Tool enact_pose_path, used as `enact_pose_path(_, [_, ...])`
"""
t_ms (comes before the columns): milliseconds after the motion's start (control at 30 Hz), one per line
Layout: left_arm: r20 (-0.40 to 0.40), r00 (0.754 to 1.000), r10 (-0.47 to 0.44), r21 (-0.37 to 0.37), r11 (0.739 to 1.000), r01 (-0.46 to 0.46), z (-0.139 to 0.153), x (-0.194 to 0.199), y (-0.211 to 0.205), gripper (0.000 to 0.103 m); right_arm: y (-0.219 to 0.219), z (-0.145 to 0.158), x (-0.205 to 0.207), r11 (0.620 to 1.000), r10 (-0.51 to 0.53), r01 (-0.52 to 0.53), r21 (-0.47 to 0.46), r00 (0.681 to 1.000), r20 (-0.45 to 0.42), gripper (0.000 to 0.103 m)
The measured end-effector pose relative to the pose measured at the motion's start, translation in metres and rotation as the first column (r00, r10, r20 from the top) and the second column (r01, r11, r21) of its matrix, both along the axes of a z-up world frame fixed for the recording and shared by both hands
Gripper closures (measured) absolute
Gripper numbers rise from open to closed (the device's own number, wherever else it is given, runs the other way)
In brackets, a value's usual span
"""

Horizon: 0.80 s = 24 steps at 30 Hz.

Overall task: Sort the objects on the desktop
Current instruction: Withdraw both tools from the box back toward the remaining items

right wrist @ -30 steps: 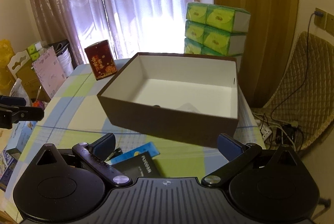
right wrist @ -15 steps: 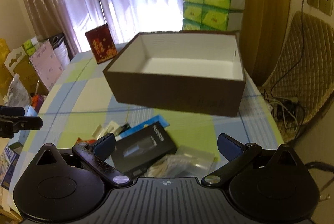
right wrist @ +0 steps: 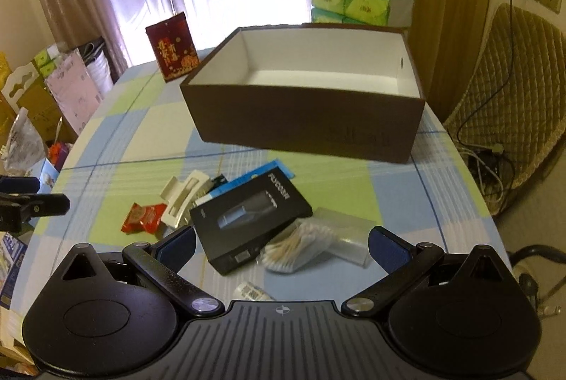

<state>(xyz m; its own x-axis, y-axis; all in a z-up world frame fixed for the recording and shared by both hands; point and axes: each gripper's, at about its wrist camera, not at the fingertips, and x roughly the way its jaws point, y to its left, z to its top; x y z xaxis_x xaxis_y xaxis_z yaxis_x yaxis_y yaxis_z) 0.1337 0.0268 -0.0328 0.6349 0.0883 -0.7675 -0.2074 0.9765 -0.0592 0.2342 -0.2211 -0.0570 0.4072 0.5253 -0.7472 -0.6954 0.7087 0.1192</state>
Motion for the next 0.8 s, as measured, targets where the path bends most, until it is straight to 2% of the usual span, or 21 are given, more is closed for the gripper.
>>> enact_pose_path(200, [-0.046,0.999,-0.005,-0.011,1.000,0.004,-0.023,-0.004,0.005,0.017,-0.001,-0.017,-0.001,0.999,-0.023,0.022,-0.034,0.999,-0.026,0.002])
enact_pose_path(633, [-0.076,0.994,-0.074,-0.005,0.997,0.074,-0.064,0.004,0.011,0.020,-0.005,-0.047,0.007,0.994,-0.074,0.066,-0.087,0.994,-0.086,0.002])
enact_pose_path(800, [-0.095,0.984,-0.148,0.009,0.989,0.149,-0.085,0.014,0.015,0.024,-0.013,-0.056,0.015,0.989,-0.117,0.105,-0.104,0.986,-0.116,0.002])
